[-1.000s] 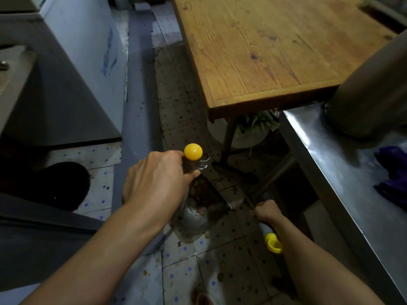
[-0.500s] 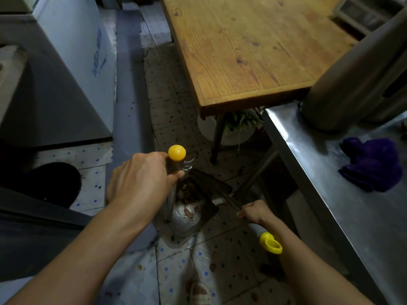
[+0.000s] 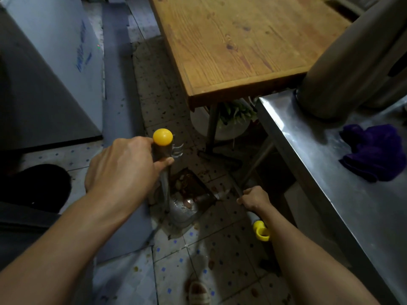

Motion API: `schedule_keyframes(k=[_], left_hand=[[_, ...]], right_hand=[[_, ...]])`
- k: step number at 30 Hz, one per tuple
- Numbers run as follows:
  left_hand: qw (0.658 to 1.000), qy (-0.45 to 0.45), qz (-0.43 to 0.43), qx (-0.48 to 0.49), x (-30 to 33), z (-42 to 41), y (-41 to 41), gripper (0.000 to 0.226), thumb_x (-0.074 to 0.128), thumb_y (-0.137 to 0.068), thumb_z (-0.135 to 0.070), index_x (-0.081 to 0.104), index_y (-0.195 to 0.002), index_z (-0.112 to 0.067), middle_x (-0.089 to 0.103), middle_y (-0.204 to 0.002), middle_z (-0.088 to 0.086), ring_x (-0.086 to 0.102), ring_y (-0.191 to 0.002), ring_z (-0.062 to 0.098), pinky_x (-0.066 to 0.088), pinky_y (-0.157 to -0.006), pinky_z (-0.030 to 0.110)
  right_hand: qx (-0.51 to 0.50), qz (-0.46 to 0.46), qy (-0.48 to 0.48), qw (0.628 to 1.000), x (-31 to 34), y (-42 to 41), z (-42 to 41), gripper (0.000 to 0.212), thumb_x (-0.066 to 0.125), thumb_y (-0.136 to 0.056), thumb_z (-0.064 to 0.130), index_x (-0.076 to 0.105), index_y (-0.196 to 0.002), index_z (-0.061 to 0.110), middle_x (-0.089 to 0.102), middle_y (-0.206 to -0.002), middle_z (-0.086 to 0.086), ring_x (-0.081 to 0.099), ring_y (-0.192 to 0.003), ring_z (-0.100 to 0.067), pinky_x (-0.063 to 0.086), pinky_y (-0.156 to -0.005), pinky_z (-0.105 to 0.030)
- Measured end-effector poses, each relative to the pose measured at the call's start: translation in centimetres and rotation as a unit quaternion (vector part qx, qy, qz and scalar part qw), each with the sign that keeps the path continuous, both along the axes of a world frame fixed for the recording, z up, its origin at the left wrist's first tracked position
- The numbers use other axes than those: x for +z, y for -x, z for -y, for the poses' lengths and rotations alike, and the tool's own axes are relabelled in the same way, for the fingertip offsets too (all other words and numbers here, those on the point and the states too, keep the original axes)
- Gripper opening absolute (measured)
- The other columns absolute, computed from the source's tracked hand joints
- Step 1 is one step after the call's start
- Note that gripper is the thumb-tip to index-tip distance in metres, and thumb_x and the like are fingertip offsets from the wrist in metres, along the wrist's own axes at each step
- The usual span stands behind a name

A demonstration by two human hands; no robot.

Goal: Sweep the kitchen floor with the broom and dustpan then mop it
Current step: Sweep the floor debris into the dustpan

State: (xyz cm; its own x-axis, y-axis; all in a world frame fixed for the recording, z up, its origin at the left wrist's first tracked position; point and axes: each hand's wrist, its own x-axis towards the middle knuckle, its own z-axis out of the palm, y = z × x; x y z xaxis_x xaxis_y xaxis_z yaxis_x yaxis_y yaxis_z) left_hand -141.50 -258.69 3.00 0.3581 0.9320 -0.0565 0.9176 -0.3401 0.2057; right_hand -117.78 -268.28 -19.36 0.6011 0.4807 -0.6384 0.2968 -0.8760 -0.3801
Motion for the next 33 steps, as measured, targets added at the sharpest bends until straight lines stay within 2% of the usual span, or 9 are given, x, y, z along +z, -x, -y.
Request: schedule_keyframes(k=[5, 8, 12, 17, 20, 25, 28, 31, 33], left_hand=[[1.000, -0.012, 0.004, -0.008, -1.4, -0.1, -0.3, 0.044, 0.059, -0.082, -0.056, 0.034, -0.058, -0.029, 0.039, -0.059, -0.005, 0.045, -0.068, 0.025, 0.033, -0.055, 0.029], [1.000, -0.010, 0.010, -0.008, -1.9, -0.3, -0.6, 0.044, 0.059, -0.081, -0.056, 0.035, -0.058, -0.029, 0.043, -0.061, -0.003, 0.051, -0.070, 0.028, 0.035, -0.055, 0.029], [1.000, -0.013, 0.005, -0.015, -2.3, 0.0, -0.9, 0.044, 0.060, -0.081, -0.056, 0.035, -0.057, -0.029, 0.043, -0.060, -0.002, 0.047, -0.067, 0.026, 0.034, -0.054, 0.029], [1.000, -0.009, 0.003, -0.017, -2.0, 0.8, -0.4, 0.044, 0.059, -0.082, -0.055, 0.034, -0.058, -0.028, 0.043, -0.059, -0.002, 0.048, -0.067, 0.026, 0.033, -0.054, 0.029], [1.000, 0.003, -0.003, -0.007, -1.5, 1.5, 0.4, 0.043, 0.058, -0.082, -0.056, 0.035, -0.059, -0.029, 0.043, -0.061, -0.003, 0.047, -0.068, 0.024, 0.034, -0.055, 0.029], [1.000, 0.011, -0.005, 0.000, -0.3, 2.8, 2.1, 0.043, 0.058, -0.084, -0.055, 0.035, -0.060, -0.028, 0.041, -0.061, -0.003, 0.045, -0.069, 0.024, 0.033, -0.055, 0.029], [1.000, 0.015, -0.010, -0.002, 0.6, 3.5, 3.0, 0.043, 0.057, -0.084, -0.055, 0.033, -0.060, -0.029, 0.037, -0.061, -0.004, 0.046, -0.070, 0.025, 0.033, -0.057, 0.029], [1.000, 0.016, -0.015, 0.003, 1.2, 3.9, 3.8, 0.044, 0.057, -0.084, -0.056, 0.032, -0.059, -0.029, 0.038, -0.063, -0.003, 0.053, -0.077, 0.028, 0.033, -0.057, 0.029], [1.000, 0.018, -0.013, 0.010, 1.4, 3.9, 4.3, 0.043, 0.056, -0.084, -0.056, 0.032, -0.060, -0.030, 0.039, -0.064, -0.003, 0.049, -0.074, 0.025, 0.033, -0.057, 0.029]], right_hand=[[0.016, 0.004, 0.010, 1.000, -2.3, -0.5, 0.2, 0.040, 0.063, -0.084, 0.017, 0.063, -0.123, 0.008, 0.060, -0.130, -0.010, 0.053, -0.122, -0.027, 0.043, -0.099, -0.030], [-0.002, -0.027, 0.017, 0.999, -2.9, -1.4, 0.5, 0.041, 0.063, -0.087, 0.018, 0.059, -0.126, 0.005, 0.058, -0.130, -0.011, 0.053, -0.122, -0.027, 0.041, -0.096, -0.028], [-0.003, -0.058, 0.012, 0.998, -3.1, -1.5, 1.4, 0.040, 0.060, -0.092, 0.016, 0.056, -0.128, -0.001, 0.056, -0.133, -0.014, 0.050, -0.124, -0.028, 0.040, -0.096, -0.026], [-0.016, -0.084, 0.008, 0.996, -3.3, 1.3, 3.0, 0.037, 0.066, -0.088, 0.013, 0.062, -0.120, -0.005, 0.061, -0.126, -0.018, 0.055, -0.118, -0.028, 0.044, -0.100, -0.033], [0.000, -0.107, 0.023, 0.994, -2.3, 3.2, 4.0, 0.038, 0.066, -0.089, 0.018, 0.063, -0.121, -0.001, 0.060, -0.128, -0.014, 0.054, -0.121, -0.027, 0.042, -0.100, -0.030], [-0.021, -0.128, 0.017, 0.991, 0.8, 4.4, 5.2, 0.030, 0.064, -0.087, 0.014, 0.066, -0.113, -0.002, 0.064, -0.121, -0.017, 0.057, -0.116, -0.029, 0.043, -0.078, -0.023], [0.021, -0.103, 0.006, 0.995, 2.5, 4.4, 5.8, 0.023, 0.066, -0.087, 0.018, 0.070, -0.105, 0.005, 0.063, -0.116, -0.010, 0.055, -0.113, -0.021, 0.042, -0.091, -0.027], [-0.001, -0.078, -0.007, 0.997, 3.0, 4.0, 5.9, 0.038, 0.069, -0.085, 0.019, 0.065, -0.120, 0.006, 0.060, -0.127, -0.007, 0.052, -0.123, -0.022, 0.039, -0.101, -0.028], [-0.016, -0.065, -0.014, 0.998, 3.0, 3.7, 5.4, 0.045, 0.072, -0.082, 0.021, 0.063, -0.123, 0.007, 0.060, -0.130, -0.007, 0.052, -0.123, -0.024, 0.041, -0.105, -0.032]])
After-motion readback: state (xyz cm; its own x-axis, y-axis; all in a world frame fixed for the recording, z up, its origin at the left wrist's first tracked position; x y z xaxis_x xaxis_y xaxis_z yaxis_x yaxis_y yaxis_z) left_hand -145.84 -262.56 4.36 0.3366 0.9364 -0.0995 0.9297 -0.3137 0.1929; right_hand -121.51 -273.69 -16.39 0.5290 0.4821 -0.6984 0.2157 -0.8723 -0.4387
